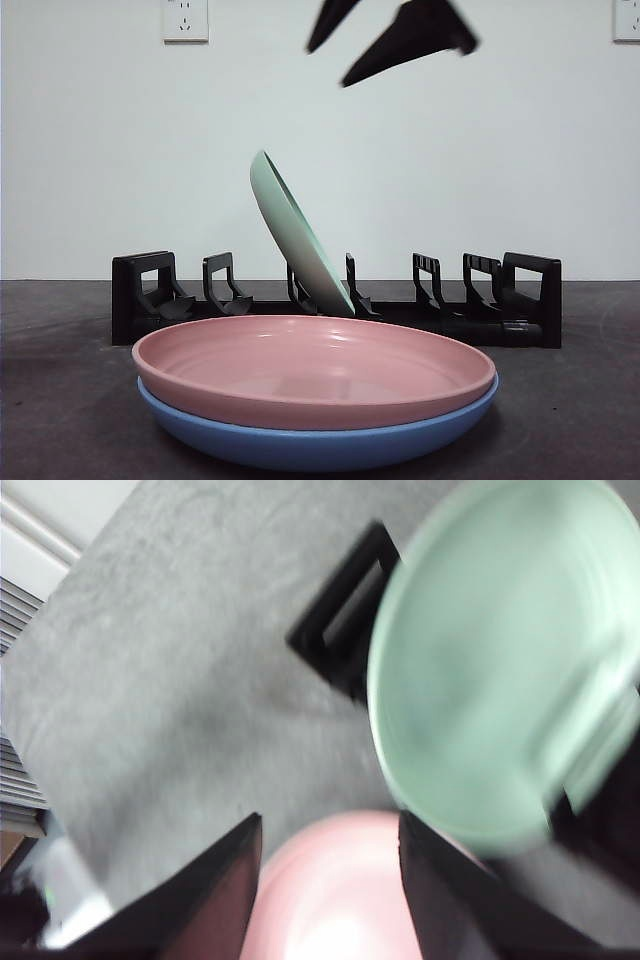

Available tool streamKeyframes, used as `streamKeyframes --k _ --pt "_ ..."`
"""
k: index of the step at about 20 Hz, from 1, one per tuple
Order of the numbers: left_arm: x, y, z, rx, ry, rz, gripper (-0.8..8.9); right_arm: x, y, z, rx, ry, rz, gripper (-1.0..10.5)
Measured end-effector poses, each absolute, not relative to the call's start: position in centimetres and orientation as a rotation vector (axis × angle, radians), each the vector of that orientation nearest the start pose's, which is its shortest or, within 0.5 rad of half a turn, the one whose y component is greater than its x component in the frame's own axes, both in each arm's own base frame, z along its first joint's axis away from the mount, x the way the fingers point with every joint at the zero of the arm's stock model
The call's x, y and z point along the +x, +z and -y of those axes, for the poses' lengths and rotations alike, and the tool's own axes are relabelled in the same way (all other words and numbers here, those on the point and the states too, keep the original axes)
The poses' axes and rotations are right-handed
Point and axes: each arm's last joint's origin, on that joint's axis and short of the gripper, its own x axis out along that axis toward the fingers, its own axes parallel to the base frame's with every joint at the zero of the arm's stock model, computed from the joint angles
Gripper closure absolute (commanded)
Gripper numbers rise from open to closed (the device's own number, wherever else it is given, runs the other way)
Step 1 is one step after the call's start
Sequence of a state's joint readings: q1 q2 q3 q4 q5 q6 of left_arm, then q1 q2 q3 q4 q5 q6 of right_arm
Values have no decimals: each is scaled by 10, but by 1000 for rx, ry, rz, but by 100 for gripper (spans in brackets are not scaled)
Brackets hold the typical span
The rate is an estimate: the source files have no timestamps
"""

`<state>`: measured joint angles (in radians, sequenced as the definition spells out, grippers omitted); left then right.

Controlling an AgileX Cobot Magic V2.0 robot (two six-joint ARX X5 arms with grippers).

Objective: Place the plate

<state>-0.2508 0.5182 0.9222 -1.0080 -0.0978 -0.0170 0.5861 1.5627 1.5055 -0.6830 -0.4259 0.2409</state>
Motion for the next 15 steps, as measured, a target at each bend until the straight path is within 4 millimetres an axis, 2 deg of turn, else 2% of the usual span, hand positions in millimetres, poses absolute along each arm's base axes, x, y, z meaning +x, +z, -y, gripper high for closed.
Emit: streamKeyframes --k 4,7,15 --pt "73 334 16 81 -144 -554 534 306 357 -227 138 875 -886 730" --pt "74 337 16 74 -144 -521 534 324 354 -245 124 863 -883 730" --pt "75 339 16 69 -145 -493 534 344 326 -258 95 798 -936 730"
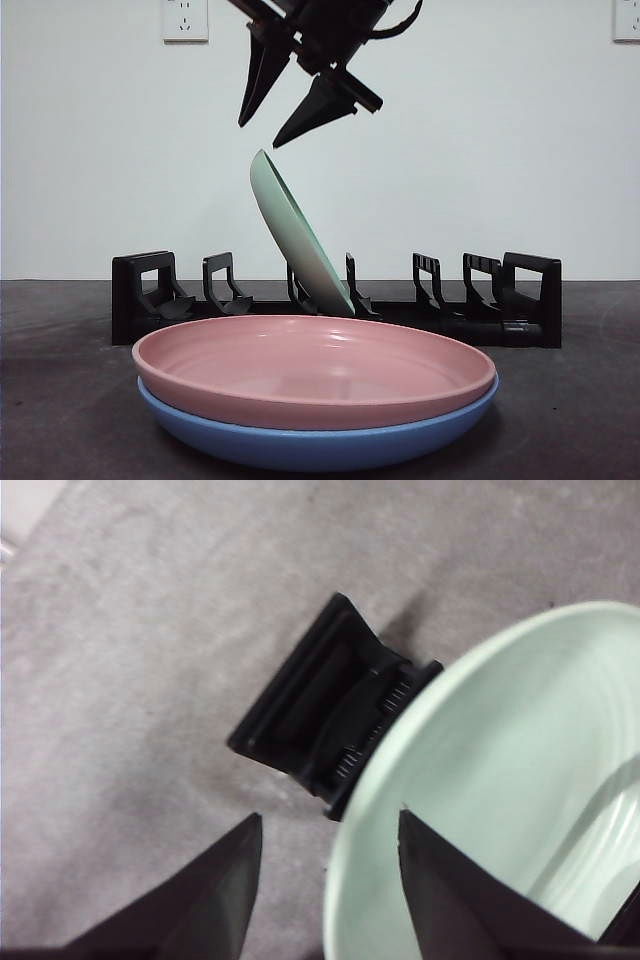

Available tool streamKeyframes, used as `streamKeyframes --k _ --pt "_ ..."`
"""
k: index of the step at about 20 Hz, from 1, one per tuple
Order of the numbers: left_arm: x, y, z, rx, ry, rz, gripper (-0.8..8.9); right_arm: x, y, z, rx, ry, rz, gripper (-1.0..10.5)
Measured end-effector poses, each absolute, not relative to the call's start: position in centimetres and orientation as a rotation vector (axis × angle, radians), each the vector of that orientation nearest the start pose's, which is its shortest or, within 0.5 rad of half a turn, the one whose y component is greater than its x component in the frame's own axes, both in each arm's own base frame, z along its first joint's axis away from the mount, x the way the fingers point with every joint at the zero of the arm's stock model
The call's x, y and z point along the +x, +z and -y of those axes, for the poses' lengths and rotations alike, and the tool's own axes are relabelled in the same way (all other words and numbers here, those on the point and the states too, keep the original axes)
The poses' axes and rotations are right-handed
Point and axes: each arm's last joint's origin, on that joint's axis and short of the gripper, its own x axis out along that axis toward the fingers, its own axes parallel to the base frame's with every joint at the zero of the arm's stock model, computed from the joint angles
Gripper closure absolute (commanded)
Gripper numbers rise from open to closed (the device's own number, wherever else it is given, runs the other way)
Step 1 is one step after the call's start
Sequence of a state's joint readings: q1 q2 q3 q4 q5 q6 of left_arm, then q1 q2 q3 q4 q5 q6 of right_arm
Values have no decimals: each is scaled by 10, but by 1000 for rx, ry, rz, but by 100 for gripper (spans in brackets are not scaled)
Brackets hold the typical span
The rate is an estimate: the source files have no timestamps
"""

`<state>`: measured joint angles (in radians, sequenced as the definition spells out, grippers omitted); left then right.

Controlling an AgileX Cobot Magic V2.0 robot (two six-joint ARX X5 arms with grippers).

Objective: Place the plate

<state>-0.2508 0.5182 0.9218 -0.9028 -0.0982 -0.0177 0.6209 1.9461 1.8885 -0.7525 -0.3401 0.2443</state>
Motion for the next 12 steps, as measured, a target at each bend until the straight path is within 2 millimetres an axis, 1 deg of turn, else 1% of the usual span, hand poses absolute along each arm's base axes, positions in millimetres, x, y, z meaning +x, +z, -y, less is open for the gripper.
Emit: streamKeyframes --k 7,9,12 --pt "76 340 16 69 -145 -491 534 352 306 -264 84 783 -995 740" --pt "76 340 16 69 -145 -491 534 350 304 -266 80 786 -1003 845" --pt "76 340 16 69 -145 -491 534 349 305 -268 76 792 -1004 933"
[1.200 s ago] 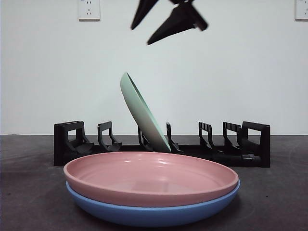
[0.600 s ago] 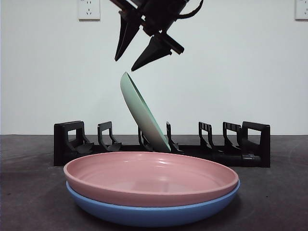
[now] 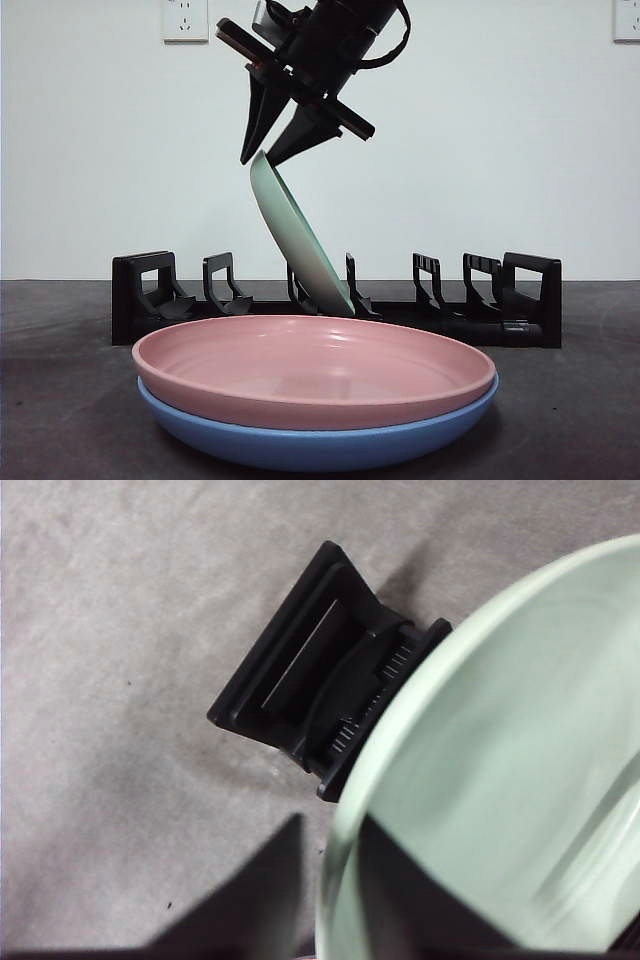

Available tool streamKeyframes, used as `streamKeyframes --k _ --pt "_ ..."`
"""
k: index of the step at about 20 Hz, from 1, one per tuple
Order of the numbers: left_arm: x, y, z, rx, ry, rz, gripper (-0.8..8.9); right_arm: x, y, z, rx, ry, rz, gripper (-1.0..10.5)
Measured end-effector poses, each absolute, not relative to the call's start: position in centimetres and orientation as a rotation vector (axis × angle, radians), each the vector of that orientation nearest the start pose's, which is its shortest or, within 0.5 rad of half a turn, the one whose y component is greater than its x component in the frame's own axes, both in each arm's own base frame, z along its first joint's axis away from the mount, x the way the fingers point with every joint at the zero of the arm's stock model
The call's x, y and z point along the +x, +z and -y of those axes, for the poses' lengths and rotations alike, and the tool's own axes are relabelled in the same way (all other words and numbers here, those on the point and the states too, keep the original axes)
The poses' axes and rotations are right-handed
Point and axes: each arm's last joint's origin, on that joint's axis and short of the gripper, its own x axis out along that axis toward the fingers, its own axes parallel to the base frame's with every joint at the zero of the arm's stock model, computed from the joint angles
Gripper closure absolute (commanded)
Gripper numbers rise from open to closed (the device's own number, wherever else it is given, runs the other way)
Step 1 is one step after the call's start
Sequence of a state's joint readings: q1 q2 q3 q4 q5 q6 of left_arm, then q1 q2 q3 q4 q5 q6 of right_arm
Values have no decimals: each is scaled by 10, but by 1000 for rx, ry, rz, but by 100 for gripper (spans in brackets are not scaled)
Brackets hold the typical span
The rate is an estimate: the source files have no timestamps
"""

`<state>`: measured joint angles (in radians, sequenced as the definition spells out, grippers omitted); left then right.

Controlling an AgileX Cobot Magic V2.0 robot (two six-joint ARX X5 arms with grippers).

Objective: Place the plate

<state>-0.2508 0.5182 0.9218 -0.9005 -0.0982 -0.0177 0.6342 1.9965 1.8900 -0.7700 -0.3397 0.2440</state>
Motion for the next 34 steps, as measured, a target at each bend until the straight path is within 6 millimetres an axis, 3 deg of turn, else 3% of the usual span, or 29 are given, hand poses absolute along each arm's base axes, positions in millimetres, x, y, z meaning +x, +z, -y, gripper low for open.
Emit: streamKeyframes --k 8,11,17,24,26,29,34 --pt "76 340 16 69 -145 -491 534 347 305 -267 92 823 -1037 933" --pt "76 340 16 69 -145 -491 534 343 313 -267 118 882 -1036 933" --pt "76 340 16 69 -145 -491 534 306 380 -243 97 957 -862 933" --pt "76 340 16 69 -145 -491 534 230 451 -219 -102 1090 -572 933" --pt "76 340 16 68 -145 -491 534 210 459 -212 -114 1120 -472 933" --pt "76 340 16 60 -143 -489 534 182 439 -201 -131 1088 -353 933" --pt "76 340 16 46 -140 -489 534 133 372 -181 -246 989 -276 933"
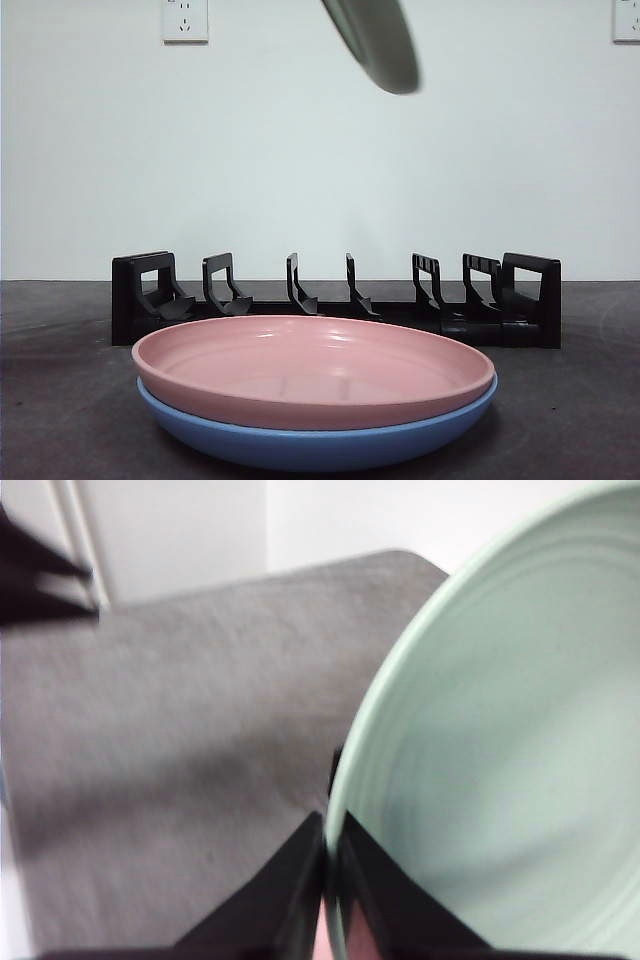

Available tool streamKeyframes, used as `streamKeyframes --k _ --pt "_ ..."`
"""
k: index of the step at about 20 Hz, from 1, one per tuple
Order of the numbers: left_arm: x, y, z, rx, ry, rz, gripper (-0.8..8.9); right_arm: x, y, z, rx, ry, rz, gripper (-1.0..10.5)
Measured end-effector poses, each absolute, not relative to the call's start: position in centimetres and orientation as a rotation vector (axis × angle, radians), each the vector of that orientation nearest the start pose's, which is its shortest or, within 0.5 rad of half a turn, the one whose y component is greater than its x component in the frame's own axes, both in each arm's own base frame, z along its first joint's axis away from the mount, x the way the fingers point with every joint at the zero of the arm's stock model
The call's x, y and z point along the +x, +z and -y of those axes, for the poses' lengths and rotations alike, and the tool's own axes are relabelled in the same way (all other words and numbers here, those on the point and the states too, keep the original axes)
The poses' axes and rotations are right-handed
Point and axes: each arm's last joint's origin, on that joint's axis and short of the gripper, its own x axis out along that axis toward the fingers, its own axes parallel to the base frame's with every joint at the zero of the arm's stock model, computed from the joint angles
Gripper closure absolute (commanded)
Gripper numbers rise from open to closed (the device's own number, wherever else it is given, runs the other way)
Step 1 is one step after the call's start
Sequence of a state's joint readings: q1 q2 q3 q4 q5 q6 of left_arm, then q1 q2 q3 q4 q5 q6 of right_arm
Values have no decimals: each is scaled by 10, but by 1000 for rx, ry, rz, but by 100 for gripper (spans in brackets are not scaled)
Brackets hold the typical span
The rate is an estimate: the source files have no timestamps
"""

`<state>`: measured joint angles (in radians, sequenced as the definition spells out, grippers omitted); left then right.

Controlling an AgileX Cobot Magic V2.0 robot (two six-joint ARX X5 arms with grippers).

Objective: Place the plate

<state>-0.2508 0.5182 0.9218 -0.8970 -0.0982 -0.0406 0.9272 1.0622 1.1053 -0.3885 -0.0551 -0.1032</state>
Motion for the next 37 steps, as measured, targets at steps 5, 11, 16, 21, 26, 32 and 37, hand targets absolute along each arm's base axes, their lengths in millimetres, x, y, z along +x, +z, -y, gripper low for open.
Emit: streamKeyframes --k 5,11,16,21,26,32,37 --pt "76 340 16 45 -139 -489 534 97 311 -167 -402 943 -312 933" --pt "76 340 16 45 -139 -490 534 76 270 -157 -668 949 -558 933" --pt "76 340 16 45 -139 -492 534 60 257 -146 -961 1017 -640 933" --pt "76 340 16 46 -139 -493 534 56 268 -158 -1118 1053 -535 932" --pt "76 340 16 46 -139 -493 534 64 264 -197 -1221 1115 -585 932" --pt "76 340 16 46 -139 -493 534 69 261 -233 -1230 1243 -683 932" --pt "76 340 16 46 -139 -493 534 73 249 -253 -1233 1306 -756 932"
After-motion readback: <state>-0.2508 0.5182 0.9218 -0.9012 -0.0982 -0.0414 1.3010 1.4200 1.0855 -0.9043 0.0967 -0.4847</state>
